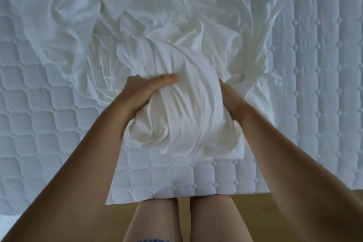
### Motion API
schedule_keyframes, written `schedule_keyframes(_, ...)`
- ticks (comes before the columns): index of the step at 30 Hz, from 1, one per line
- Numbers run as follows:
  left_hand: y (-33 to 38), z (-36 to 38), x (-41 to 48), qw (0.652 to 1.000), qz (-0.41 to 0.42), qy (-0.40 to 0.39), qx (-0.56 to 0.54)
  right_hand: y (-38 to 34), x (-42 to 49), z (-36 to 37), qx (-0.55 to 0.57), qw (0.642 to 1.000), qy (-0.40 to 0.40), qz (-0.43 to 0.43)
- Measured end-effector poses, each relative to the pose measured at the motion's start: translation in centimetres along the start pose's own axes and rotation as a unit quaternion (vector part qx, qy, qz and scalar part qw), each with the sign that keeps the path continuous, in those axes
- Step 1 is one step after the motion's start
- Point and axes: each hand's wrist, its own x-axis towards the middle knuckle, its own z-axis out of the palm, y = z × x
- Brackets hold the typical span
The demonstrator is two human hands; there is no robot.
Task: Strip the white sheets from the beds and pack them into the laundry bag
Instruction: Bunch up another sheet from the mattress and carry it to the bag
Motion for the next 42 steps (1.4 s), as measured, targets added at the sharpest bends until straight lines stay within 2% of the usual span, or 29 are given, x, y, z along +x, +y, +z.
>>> schedule_keyframes(3,-2.1,0.0,-2.0,0.999,-0.003,-0.028,0.020,3.5,-2.3,2.6,0.099,0.994,-0.036,0.030)
schedule_keyframes(5,-3.7,0.6,-2.9,0.998,0.002,-0.001,0.056,5.3,-3.8,3.9,0.118,0.991,-0.020,0.060)
schedule_keyframes(9,-6.5,3.4,-3.7,0.985,0.034,0.068,0.154,7.7,-5.4,4.1,0.049,0.990,0.088,0.094)
schedule_keyframes(11,-6.8,5.0,-3.9,0.974,0.056,0.085,0.200,8.0,-6.4,3.1,-0.009,0.985,0.162,0.063)
schedule_keyframes(14,-6.4,7.3,-3.7,0.954,0.085,0.091,0.273,9.1,-8.6,1.3,-0.074,0.955,0.287,0.013)
schedule_keyframes(16,-6.2,8.8,-3.4,0.938,0.105,0.094,0.316,10.3,-10.0,0.4,-0.067,0.936,0.345,0.030)
schedule_keyframes(18,-6.3,10.3,-3.0,0.920,0.125,0.095,0.360,11.3,-10.6,-0.1,0.029,0.945,0.317,0.078)
schedule_keyframes(20,-6.6,11.9,-2.7,0.902,0.143,0.093,0.398,11.4,-10.6,0.0,0.176,0.955,0.219,0.095)
schedule_keyframes(21,-6.7,12.5,-2.5,0.895,0.154,0.091,0.409,10.9,-10.5,0.0,0.208,0.959,0.171,0.090)
schedule_keyframes(24,-6.1,12.9,-1.9,0.893,0.177,0.086,0.405,9.2,-10.1,0.5,0.168,0.980,0.098,0.031)
schedule_keyframes(27,-5.1,10.6,-0.9,0.924,0.155,0.038,0.348,8.0,-9.8,1.8,0.111,0.992,0.062,0.006)
schedule_keyframes(29,-4.3,8.5,-0.3,0.954,0.123,-0.006,0.273,6.2,-9.4,2.9,0.059,0.995,0.063,0.044)
schedule_keyframes(31,-3.6,6.5,0.9,0.962,0.101,0.004,0.254,4.0,-8.7,4.4,0.000,0.991,0.085,0.102)
schedule_keyframes(32,-3.2,5.5,1.6,0.950,0.098,0.036,0.293,2.9,-8.4,5.3,-0.027,0.987,0.102,0.117)
schedule_keyframes(34,-2.4,3.9,2.4,0.895,0.116,0.080,0.422,1.6,-7.4,7.1,-0.047,0.983,0.135,0.117)
schedule_keyframes(36,-1.8,2.6,3.6,0.850,0.141,0.064,0.504,0.6,-6.3,8.2,-0.030,0.981,0.157,0.113)
schedule_keyframes(40,0.1,1.1,7.0,0.802,0.137,0.010,0.581,-0.3,-3.7,8.7,-0.004,0.975,0.195,0.108)
schedule_keyframes(42,0.8,1.2,8.5,0.796,0.147,-0.009,0.588,-0.4,-2.7,8.4,-0.003,0.972,0.210,0.107)
